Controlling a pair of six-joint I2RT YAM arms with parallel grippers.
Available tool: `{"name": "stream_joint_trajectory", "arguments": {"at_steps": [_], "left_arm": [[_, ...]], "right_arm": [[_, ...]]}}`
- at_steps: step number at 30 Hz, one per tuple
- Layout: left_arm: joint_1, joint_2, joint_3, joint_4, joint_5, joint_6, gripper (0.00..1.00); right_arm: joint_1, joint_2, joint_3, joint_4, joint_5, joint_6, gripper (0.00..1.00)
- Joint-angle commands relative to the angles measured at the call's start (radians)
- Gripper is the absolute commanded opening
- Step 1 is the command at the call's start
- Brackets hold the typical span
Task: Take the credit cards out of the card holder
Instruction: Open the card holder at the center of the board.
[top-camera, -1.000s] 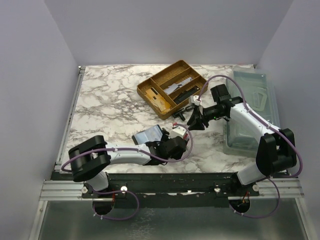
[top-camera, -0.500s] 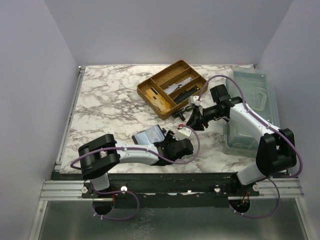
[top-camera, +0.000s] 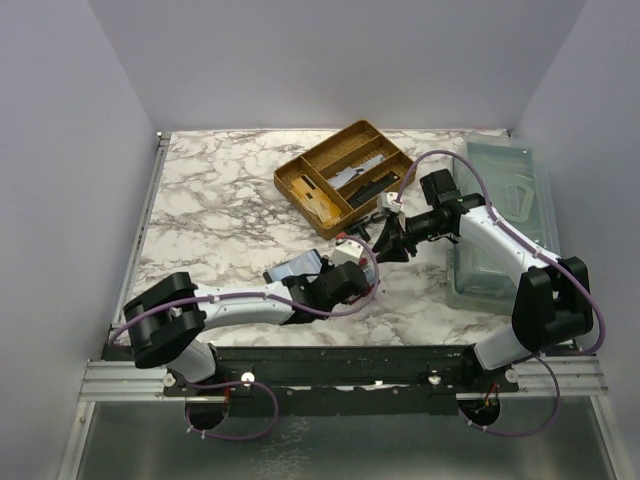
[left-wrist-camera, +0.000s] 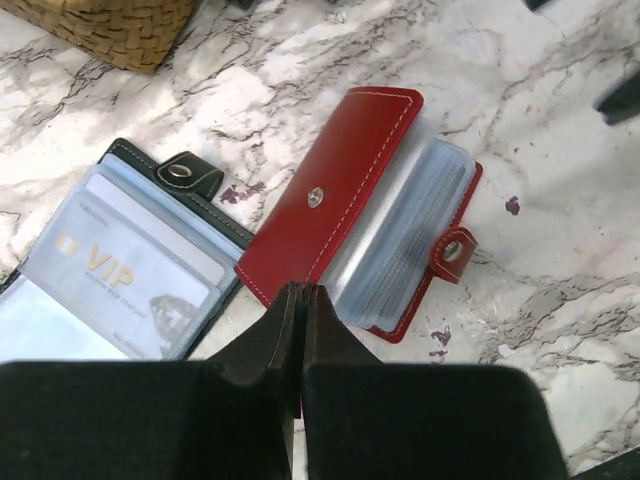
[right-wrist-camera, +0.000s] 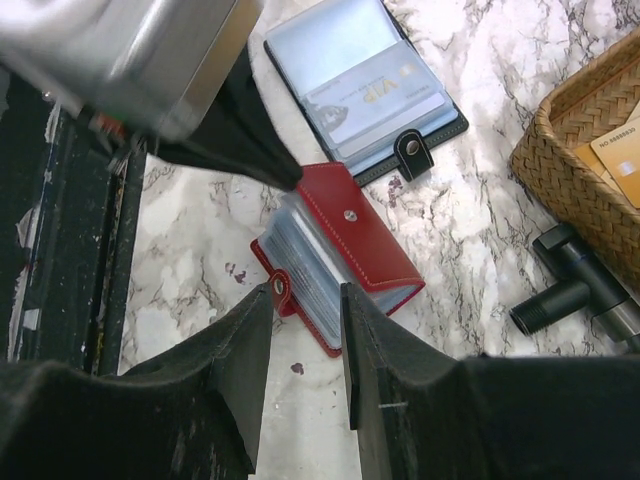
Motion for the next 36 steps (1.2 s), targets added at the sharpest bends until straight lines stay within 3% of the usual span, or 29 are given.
{"name": "stream_joint_trajectory", "arguments": {"at_steps": [1, 5, 10, 17, 23, 28, 29, 32, 36], "left_arm": [[0.111, -0.091, -0.074, 0.041, 0.145, -0.034, 0.00], [0.232, -0.154, -0.146, 0.127, 0.333, -0.064, 0.00], [0.380, -0.165, -0.197, 0.159, 0.532, -0.115, 0.00], [0.521, -0.104, -0.256, 0.152, 0.595, -0.238, 0.03], [0.525, -0.235, -0.314, 0.175, 0.595, -0.289, 0.27], [0.525, -0.433, -0.387, 0.207, 0.607, -0.257, 0.53], [0.526, -0.481, -0.409, 0.224, 0.621, -0.251, 0.60], [0.527, -0.624, -0.515, 0.312, 0.635, -0.285, 0.97], [0.530, -0.774, -0.633, 0.385, 0.743, -0.329, 0.99]], "right_arm": [[-0.007, -0.003, 0.001, -0.019, -0.058, -0.017, 0.39], [-0.003, 0.001, -0.047, 0.012, -0.118, -0.029, 0.39], [0.077, -0.009, -0.136, 0.222, -0.058, 0.096, 0.39], [0.144, 0.058, -0.126, 0.210, 0.063, 0.076, 0.34], [0.206, 0.135, -0.104, 0.239, 0.207, 0.136, 0.21], [0.226, 0.159, -0.118, 0.369, 0.337, 0.267, 0.19], [0.231, 0.162, -0.122, 0.417, 0.364, 0.311, 0.19], [0.255, 0.175, -0.111, 0.526, 0.462, 0.450, 0.14], [0.285, 0.188, -0.081, 0.590, 0.475, 0.591, 0.09]]}}
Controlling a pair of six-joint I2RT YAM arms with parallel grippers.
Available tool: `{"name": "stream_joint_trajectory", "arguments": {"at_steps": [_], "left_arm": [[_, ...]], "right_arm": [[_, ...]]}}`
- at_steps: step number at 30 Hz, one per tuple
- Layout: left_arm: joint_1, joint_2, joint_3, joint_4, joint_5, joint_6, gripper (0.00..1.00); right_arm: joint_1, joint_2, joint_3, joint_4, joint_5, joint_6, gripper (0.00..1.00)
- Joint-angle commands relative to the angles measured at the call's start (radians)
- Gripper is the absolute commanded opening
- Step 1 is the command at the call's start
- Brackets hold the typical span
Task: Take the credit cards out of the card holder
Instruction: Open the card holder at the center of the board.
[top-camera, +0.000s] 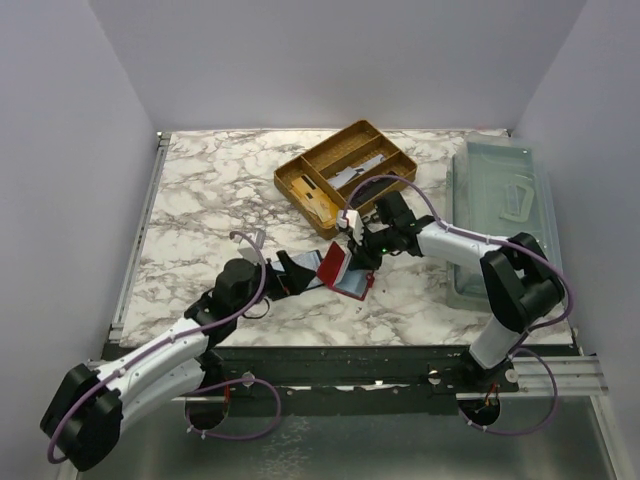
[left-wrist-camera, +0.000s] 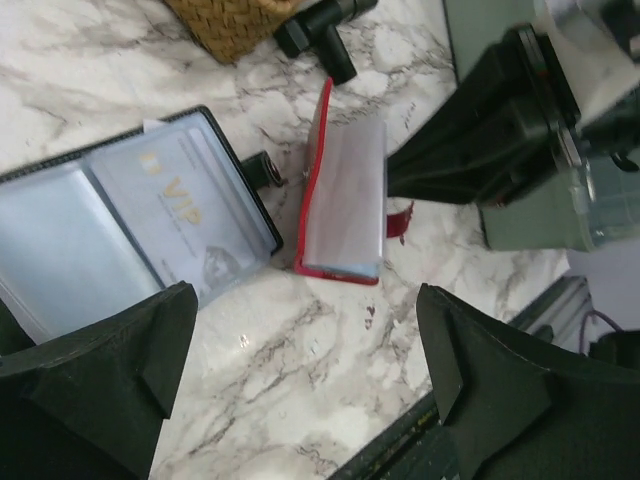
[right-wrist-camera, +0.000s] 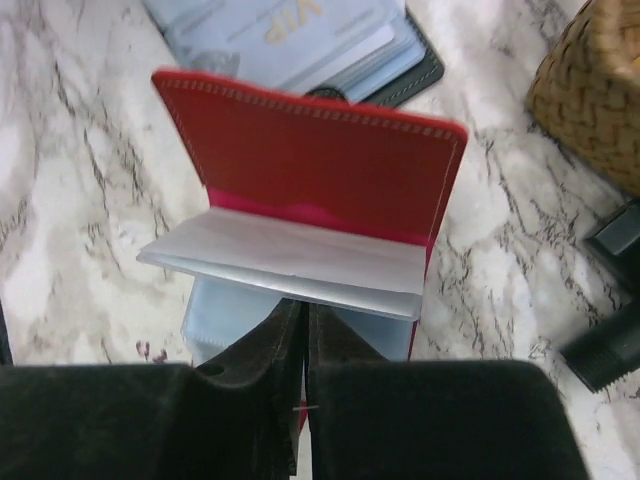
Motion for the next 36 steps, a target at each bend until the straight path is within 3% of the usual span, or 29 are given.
{"name": "stream_joint_trajectory", "arguments": {"at_steps": [1, 4, 6, 12, 17, 20, 26, 31, 36], "left_arm": [[0.006, -0.128, -0.115, 0.098, 0.169, -0.039, 0.97], [-0.011, -0.125, -0.113, 0.107, 0.257, -0.015, 0.87], [-0.061, -0.080, -0.083, 0.114, 0.241, 0.013, 0.82], [-0.282, 0.216, 0.109, 0.120, 0.032, 0.158, 0.71], [-0.293, 0.431, 0.216, 0.170, -0.091, 0.238, 0.54], [-0.285, 0.526, 0.252, 0.202, -0.150, 0.281, 0.52], [-0.253, 0.674, 0.297, 0.206, -0.192, 0.250, 0.46], [-0.251, 0.700, 0.299, 0.203, -0.210, 0.223, 0.53], [-0.240, 0.704, 0.281, 0.204, -0.184, 0.185, 0.55]], "right_arm": [[0.043, 0.033, 0.040, 0.152, 0.091, 0.218, 0.09], [0.080, 0.102, 0.069, 0.156, 0.116, 0.277, 0.11], [0.095, 0.148, 0.101, 0.147, 0.110, 0.351, 0.12], [0.075, 0.130, 0.127, 0.134, 0.082, 0.438, 0.22], [-0.028, 0.083, 0.148, 0.016, -0.112, 0.323, 0.25], [-0.081, 0.059, 0.148, -0.021, -0.169, 0.287, 0.25], [-0.140, 0.012, 0.123, -0.019, -0.089, 0.280, 0.21], [-0.140, 0.057, 0.150, -0.067, 0.000, 0.271, 0.08], [-0.140, 0.086, 0.167, -0.091, 0.117, 0.263, 0.08]]}}
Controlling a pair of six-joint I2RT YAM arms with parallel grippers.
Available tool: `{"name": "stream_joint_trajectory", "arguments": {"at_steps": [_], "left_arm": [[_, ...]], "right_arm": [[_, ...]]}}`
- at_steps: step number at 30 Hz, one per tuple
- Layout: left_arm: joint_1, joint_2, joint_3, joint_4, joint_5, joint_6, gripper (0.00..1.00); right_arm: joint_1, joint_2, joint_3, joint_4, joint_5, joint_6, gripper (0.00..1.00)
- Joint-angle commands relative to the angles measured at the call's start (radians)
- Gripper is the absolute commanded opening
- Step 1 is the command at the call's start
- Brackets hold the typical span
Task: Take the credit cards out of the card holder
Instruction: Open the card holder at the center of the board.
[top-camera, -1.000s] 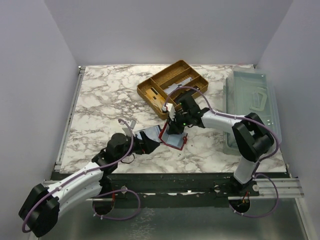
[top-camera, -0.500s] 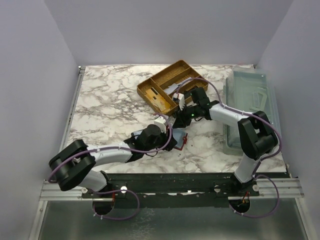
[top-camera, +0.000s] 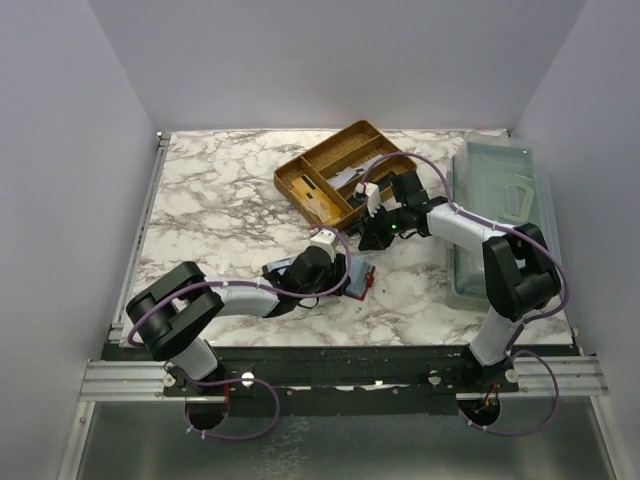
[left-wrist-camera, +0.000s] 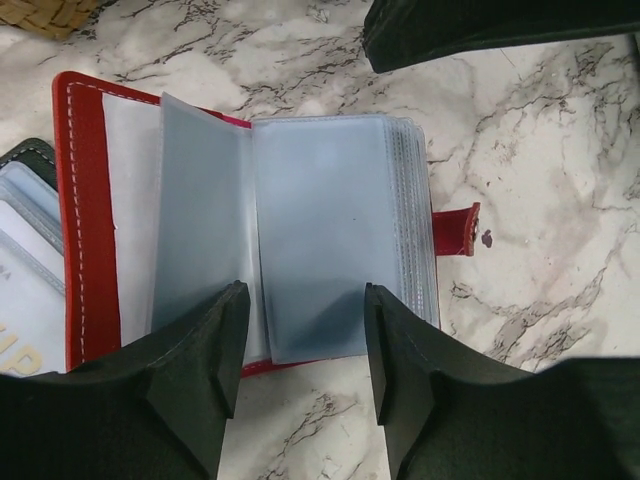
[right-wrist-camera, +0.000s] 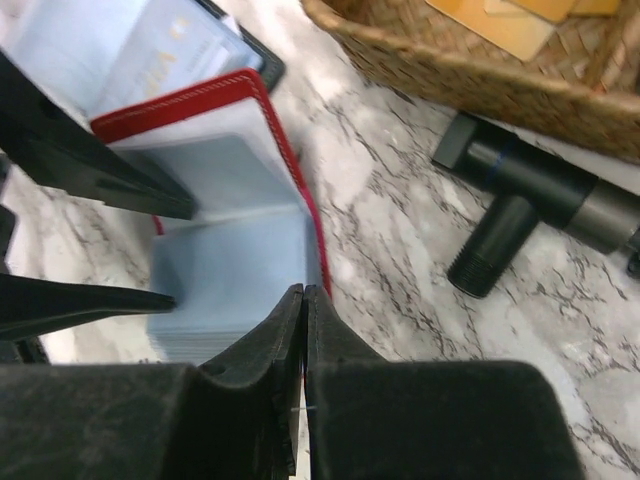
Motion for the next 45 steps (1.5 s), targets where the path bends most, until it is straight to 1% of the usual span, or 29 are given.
{"name": "stream_joint_trajectory", "arguments": {"at_steps": [1, 4, 10, 11, 14, 17, 20, 23, 26, 27, 32, 37, 39, 43, 44, 45], "left_arm": [[0.012, 0.015, -0.006, 0.009, -0.021, -0.045, 0.53], [0.015, 0.009, -0.023, 0.012, -0.030, -0.078, 0.49], [0.041, -0.028, -0.080, 0.035, -0.013, -0.142, 0.47], [0.045, -0.032, -0.088, 0.038, -0.008, -0.151, 0.46], [0.052, -0.034, -0.099, 0.058, 0.017, -0.174, 0.40], [0.063, -0.031, -0.107, 0.088, 0.060, -0.193, 0.40], [0.082, -0.036, -0.123, 0.129, 0.129, -0.207, 0.43], [0.103, -0.058, -0.151, 0.183, 0.205, -0.226, 0.50], [0.109, -0.075, -0.156, 0.197, 0.255, -0.221, 0.63], [0.109, -0.076, -0.153, 0.197, 0.273, -0.216, 0.65], [0.109, -0.036, -0.123, 0.185, 0.319, -0.201, 0.71], [0.109, 0.004, -0.082, 0.129, 0.303, -0.179, 0.73], [0.108, 0.005, -0.072, 0.114, 0.287, -0.174, 0.70], [0.113, -0.009, -0.069, 0.101, 0.256, -0.194, 0.49], [0.115, -0.016, -0.073, 0.101, 0.255, -0.206, 0.46], [0.119, -0.026, -0.078, 0.103, 0.255, -0.219, 0.45]], "right_arm": [[0.001, 0.026, 0.028, -0.048, 0.149, -0.024, 0.09], [0.001, 0.031, 0.028, -0.055, 0.204, -0.041, 0.10], [0.002, 0.073, 0.059, -0.128, 0.201, -0.084, 0.10], [0.002, 0.078, 0.060, -0.133, 0.198, -0.090, 0.10], [0.012, 0.092, 0.064, -0.156, 0.163, -0.109, 0.10], [0.035, 0.101, 0.072, -0.176, 0.114, -0.130, 0.10], [0.049, 0.102, 0.073, -0.185, 0.052, -0.135, 0.10], [0.056, 0.099, 0.076, -0.191, -0.009, -0.140, 0.10], [0.057, 0.084, 0.072, -0.182, -0.051, -0.130, 0.10], [0.058, 0.081, 0.071, -0.179, -0.063, -0.125, 0.10], [0.058, 0.088, 0.076, -0.176, -0.103, -0.106, 0.10], [0.058, 0.099, 0.080, -0.179, -0.136, -0.098, 0.10], [0.058, 0.103, 0.082, -0.181, -0.154, -0.095, 0.10], [0.055, 0.105, 0.088, -0.183, -0.129, -0.089, 0.11], [0.055, 0.101, 0.089, -0.182, -0.116, -0.086, 0.11], [0.052, 0.095, 0.089, -0.181, -0.103, -0.083, 0.12]]}}
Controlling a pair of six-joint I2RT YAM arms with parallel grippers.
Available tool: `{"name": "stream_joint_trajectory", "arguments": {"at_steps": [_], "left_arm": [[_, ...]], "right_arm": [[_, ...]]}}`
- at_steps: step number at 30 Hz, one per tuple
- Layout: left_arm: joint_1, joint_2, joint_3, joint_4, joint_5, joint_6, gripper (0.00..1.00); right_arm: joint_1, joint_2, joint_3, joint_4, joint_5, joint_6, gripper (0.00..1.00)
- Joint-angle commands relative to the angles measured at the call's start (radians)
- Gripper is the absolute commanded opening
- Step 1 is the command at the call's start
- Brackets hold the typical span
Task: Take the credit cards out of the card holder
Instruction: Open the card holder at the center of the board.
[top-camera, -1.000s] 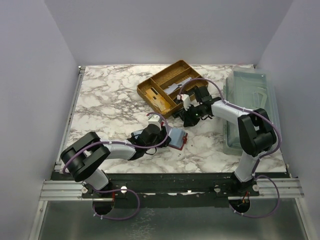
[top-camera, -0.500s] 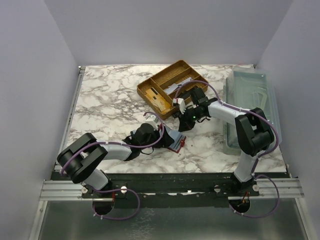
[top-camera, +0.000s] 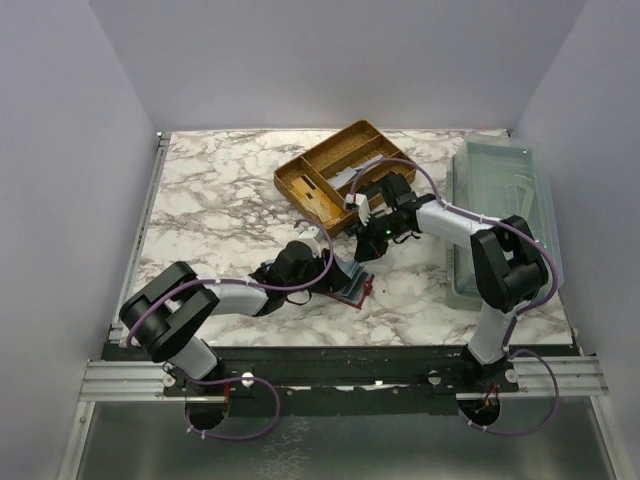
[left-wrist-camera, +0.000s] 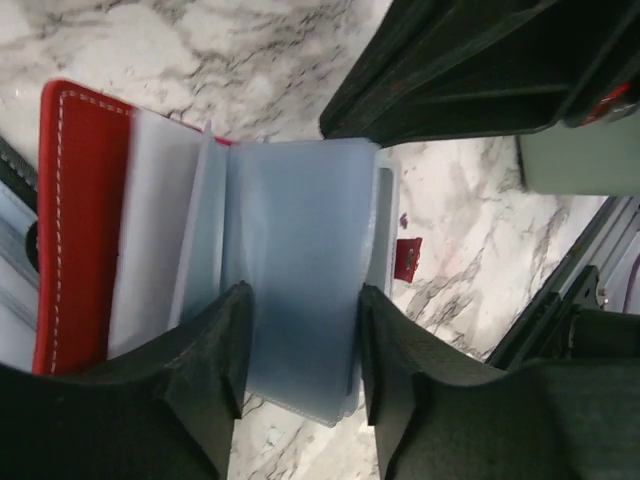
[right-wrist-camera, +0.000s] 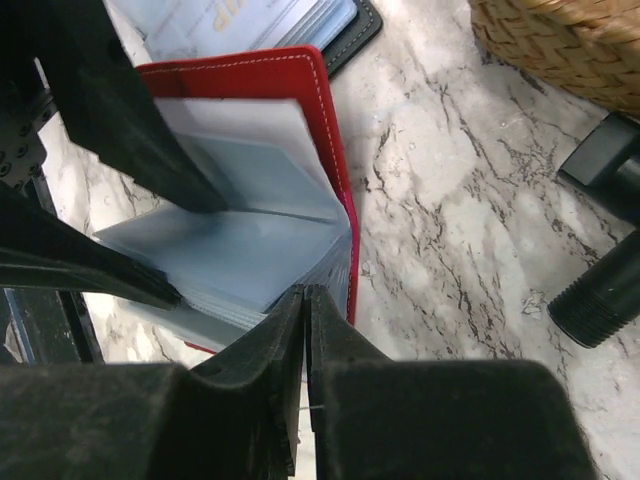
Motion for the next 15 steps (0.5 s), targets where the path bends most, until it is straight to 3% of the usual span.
{"name": "stream_joint_trajectory", "arguments": {"at_steps": [1, 5, 8, 15], "left_arm": [[0.012, -0.020, 0.001, -0.022, -0.021, -0.031, 0.45], [0.030, -0.057, -0.044, 0.027, -0.005, -0.091, 0.35], [0.036, -0.053, -0.071, 0.071, 0.020, -0.132, 0.33], [0.036, 0.015, -0.074, 0.148, 0.064, -0.171, 0.33]], "right_arm": [[0.000, -0.003, 0.026, -0.023, -0.011, 0.023, 0.14], [-0.027, -0.042, 0.020, -0.016, 0.021, 0.026, 0.20], [-0.053, -0.082, 0.015, -0.010, 0.032, 0.020, 0.26], [-0.064, -0.139, -0.031, 0.027, -0.157, 0.023, 0.33]]}}
